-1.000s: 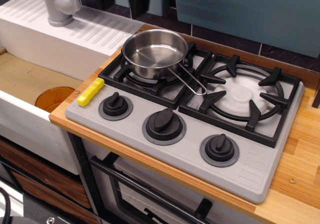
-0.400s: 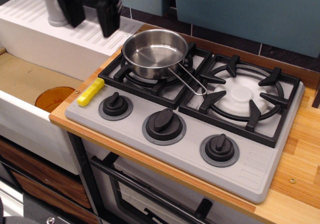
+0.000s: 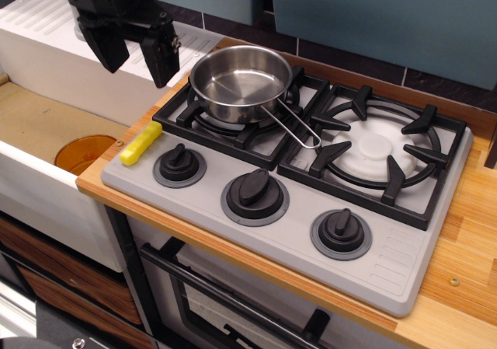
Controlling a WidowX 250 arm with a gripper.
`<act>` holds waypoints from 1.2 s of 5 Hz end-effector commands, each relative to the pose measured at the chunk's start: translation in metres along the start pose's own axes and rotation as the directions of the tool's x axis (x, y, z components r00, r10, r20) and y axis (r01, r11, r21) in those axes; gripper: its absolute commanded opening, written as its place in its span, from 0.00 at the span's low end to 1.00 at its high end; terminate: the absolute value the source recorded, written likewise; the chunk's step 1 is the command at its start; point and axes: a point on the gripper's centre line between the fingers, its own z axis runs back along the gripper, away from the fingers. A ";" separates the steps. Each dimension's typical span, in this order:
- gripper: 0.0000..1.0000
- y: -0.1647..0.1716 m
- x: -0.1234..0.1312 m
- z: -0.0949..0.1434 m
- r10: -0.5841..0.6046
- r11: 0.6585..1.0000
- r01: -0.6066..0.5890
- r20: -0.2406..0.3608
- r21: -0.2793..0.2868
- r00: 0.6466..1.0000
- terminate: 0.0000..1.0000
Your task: Put pot or pan on stove and put fry in pot or pan
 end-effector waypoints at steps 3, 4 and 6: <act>1.00 0.015 -0.002 -0.045 -0.006 0.998 -0.001 0.129 0.057 0.992 0.00; 1.00 0.016 -0.005 -0.039 0.015 0.996 -0.026 0.116 0.087 0.993 0.00; 1.00 0.016 -0.011 -0.045 0.031 0.995 -0.042 0.122 0.086 0.992 0.00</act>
